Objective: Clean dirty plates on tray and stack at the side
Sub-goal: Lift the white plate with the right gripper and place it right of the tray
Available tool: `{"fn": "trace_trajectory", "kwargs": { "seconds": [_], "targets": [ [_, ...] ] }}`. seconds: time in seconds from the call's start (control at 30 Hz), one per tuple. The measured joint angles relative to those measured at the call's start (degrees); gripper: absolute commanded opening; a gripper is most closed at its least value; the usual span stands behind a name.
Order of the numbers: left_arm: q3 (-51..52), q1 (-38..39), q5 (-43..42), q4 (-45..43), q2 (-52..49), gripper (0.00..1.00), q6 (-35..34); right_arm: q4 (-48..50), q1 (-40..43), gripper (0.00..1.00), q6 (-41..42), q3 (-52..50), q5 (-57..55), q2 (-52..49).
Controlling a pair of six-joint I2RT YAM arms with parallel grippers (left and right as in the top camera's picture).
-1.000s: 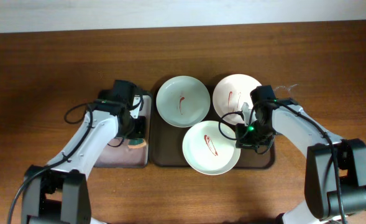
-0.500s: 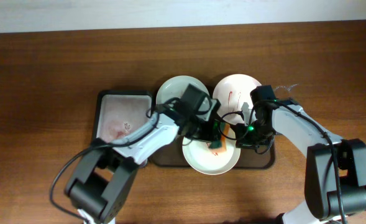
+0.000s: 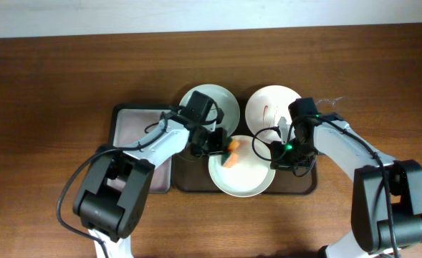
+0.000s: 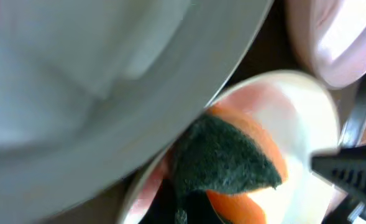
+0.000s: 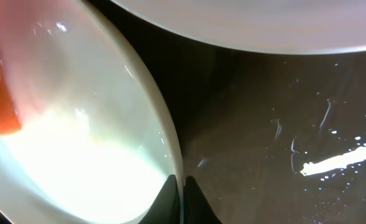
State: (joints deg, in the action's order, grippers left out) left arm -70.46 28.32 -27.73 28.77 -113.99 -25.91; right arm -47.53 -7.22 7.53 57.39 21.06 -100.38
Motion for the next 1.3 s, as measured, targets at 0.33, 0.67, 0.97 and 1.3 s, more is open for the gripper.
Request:
{"fn": "trace_trajectory", "kwargs": {
  "seconds": [0.33,0.67,0.97,1.3],
  "targets": [
    [0.04,-7.08,13.42,19.08,18.23,0.00,9.90,-5.27,-0.02,0.04,0.26,3.21,-9.70,4.39],
    [0.04,-16.61,27.67,18.78,18.10,0.00,10.36,-7.17,-6.16,0.04,0.57,10.78,-47.06,18.99],
    [0.04,-16.72,28.85,18.60,18.10,0.00,10.36,-6.32,-25.14,0.04,7.50,10.86,-80.00,19.39],
    [0.04,-16.72,28.85,18.58,18.10,0.00,10.36,-5.57,3.58,0.04,14.64,11.06,-59.74,19.45]
  ]
}}
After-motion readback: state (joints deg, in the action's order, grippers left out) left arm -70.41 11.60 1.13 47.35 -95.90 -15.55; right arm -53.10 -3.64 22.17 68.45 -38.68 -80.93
